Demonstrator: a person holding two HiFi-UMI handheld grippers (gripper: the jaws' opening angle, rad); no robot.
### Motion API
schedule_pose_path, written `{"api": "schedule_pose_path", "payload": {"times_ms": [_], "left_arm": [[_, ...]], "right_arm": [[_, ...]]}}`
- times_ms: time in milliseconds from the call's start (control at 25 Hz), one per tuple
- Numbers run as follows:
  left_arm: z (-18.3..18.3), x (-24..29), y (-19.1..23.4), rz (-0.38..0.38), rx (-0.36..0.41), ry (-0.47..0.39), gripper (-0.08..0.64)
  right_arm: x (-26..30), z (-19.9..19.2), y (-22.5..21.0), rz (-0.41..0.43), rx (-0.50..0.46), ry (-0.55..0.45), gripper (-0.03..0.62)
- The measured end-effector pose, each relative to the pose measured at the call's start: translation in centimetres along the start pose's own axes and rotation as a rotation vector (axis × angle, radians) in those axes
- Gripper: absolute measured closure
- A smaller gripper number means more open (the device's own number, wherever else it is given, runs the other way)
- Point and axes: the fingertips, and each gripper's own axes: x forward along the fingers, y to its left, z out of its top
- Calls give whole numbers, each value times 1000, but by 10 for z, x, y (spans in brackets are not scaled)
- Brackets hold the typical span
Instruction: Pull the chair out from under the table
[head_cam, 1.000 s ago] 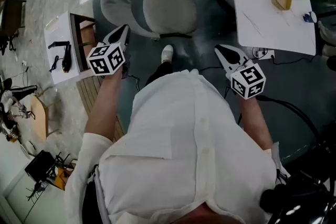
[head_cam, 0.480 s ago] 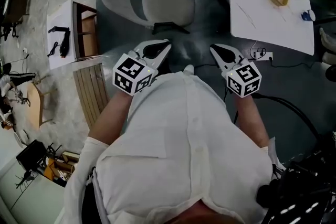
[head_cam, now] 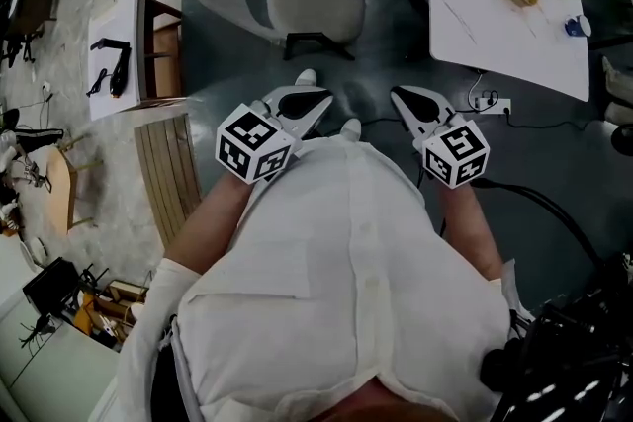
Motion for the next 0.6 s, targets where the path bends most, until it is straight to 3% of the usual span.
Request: {"api": "schedule_pose_path", "payload": {"times_ms": [600], "left_arm": [[-13, 3, -16, -22, 13, 4, 552]], "right_arm": [[-17, -13, 20, -20, -38, 9, 586]]}}
